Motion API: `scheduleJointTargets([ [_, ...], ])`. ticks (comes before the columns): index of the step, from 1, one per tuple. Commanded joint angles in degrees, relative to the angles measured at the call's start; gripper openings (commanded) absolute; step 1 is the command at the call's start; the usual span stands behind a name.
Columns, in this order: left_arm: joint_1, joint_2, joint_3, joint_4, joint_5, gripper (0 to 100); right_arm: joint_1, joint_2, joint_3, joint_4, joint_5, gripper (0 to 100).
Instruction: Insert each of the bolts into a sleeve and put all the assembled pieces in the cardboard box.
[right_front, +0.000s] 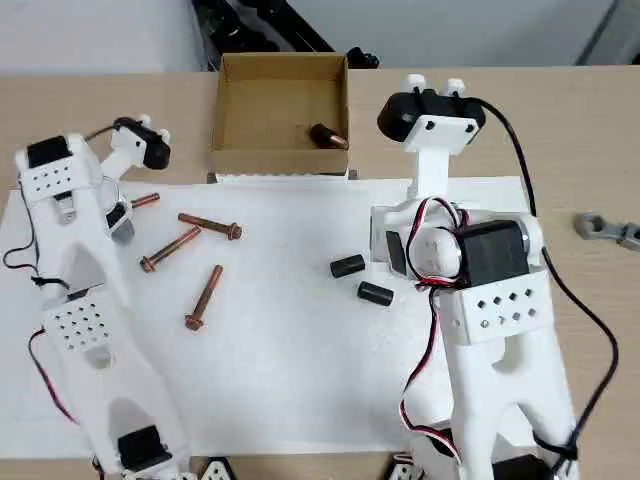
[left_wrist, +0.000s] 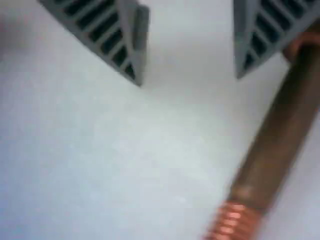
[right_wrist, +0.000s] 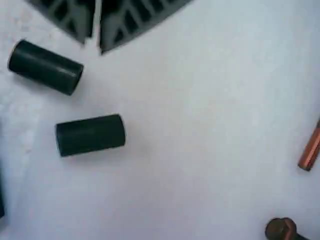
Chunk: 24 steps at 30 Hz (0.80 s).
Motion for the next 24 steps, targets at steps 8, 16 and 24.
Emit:
scheduleJointTargets([
  [8,0.00,-0.70,-17.80,4.40,0.09,12,-0.22,-1.54,4.22,-0.75,-0.62,0.5],
  [16,1.23,-0.26,-20.18,4.40,-2.99,12,-0.13,-1.54,4.22,-0.75,-0.62,0.5],
  [24,1.32,5.10,-19.91,4.40,-4.40,12,-0.13,-1.54,4.22,-0.75,-0.62,0.5],
])
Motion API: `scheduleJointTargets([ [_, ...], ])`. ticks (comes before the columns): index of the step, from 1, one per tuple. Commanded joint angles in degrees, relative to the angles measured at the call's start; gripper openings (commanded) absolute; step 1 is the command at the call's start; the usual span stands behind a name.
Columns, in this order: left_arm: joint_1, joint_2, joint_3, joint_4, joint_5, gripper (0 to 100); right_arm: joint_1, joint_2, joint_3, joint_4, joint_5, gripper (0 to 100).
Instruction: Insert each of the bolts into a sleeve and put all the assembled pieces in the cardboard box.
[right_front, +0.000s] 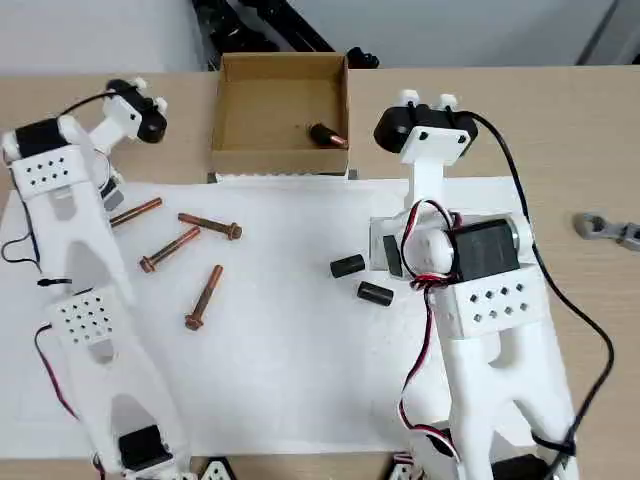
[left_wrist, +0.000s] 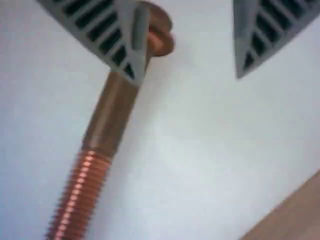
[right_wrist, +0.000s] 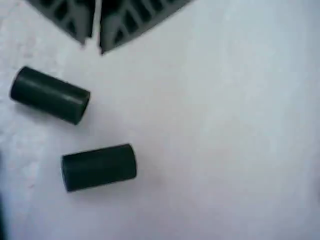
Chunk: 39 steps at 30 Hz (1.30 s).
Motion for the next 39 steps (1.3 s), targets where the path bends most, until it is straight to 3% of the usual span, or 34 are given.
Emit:
scheduleJointTargets([
  [1,0.26,0.00,-0.84,1.23,-0.53,12,-0.13,-1.45,-0.18,-0.75,-0.53,0.5],
  [32,0.26,0.70,13.23,-2.02,-1.41,11,-0.13,-1.54,-0.18,-0.57,-0.53,0.5],
  [36,0.26,0.09,12.97,-2.02,-1.41,0,-0.13,-1.54,-0.18,-0.57,-0.53,0.5],
  [39,0.35,0.09,11.82,0.09,-2.11,0,-0.13,-1.54,-0.18,-0.66,-0.53,0.5],
])
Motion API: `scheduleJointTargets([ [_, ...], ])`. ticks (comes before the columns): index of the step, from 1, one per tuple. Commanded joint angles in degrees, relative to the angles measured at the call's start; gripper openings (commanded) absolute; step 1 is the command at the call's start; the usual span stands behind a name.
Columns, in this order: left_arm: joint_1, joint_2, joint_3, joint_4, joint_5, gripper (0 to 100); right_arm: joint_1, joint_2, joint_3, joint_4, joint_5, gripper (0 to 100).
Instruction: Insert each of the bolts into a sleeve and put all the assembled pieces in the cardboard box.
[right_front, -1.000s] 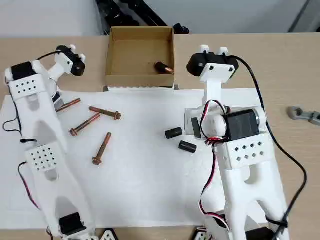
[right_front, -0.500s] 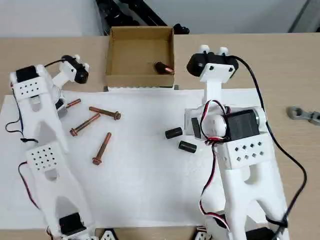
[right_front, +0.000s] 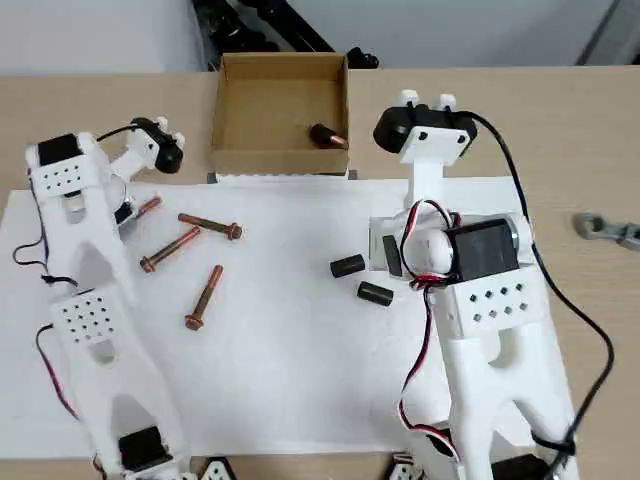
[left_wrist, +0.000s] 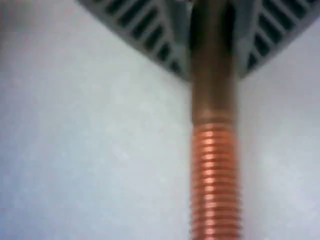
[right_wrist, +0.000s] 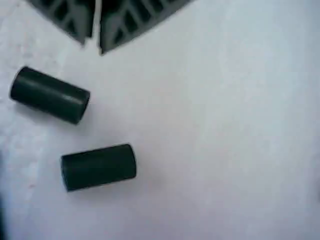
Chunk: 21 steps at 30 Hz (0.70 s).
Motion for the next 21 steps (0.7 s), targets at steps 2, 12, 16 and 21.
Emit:
scheduleJointTargets([
  [2,-0.26,-0.79,-2.59,2.46,-2.11,1,-0.13,-1.54,-0.18,-0.66,-0.53,0.5],
  [12,-0.18,-14.51,-0.92,2.46,-2.37,1,-0.13,-1.63,-0.26,-0.66,-0.62,0.5],
  [16,1.49,-26.81,9.01,2.46,-2.46,1,-0.13,-1.71,-0.35,-0.75,-0.62,0.5],
  [21,2.37,-45.19,28.26,2.37,-2.55,1,-0.13,-4.88,-0.35,-2.33,-0.53,0.5],
])
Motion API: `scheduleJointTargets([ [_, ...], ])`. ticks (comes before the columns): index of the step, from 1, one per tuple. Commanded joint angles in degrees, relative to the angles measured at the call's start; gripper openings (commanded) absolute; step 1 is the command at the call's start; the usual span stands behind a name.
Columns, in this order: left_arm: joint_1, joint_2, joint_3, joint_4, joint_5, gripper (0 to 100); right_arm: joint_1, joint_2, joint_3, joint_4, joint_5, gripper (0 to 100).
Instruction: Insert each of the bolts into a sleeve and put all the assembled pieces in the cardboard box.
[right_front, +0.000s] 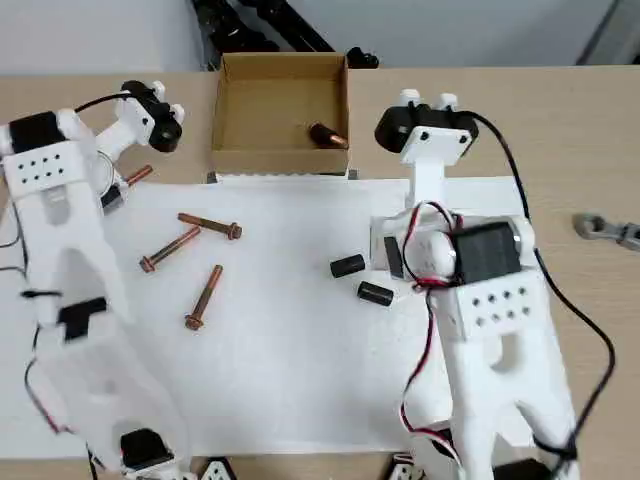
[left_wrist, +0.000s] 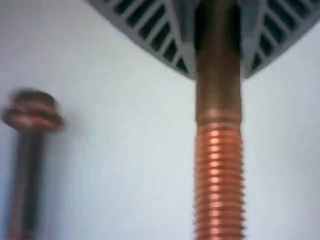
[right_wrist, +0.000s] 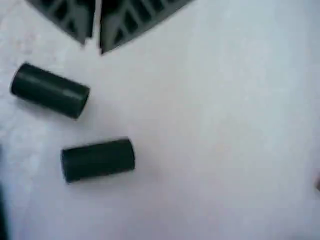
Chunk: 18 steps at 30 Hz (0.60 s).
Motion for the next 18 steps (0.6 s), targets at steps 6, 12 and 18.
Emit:
scheduleJointTargets([
  [6,0.18,-33.93,28.35,0.79,-3.43,1,-0.22,-5.41,-0.18,-1.45,-0.44,0.5],
  [12,-1.67,-47.21,40.04,0.79,-15.30,1,-0.22,-5.49,-0.18,-1.45,-0.53,0.5],
  [18,-6.95,-45.98,47.60,0.79,-28.84,1,-0.31,-5.41,-0.09,-1.19,-0.53,0.5],
])
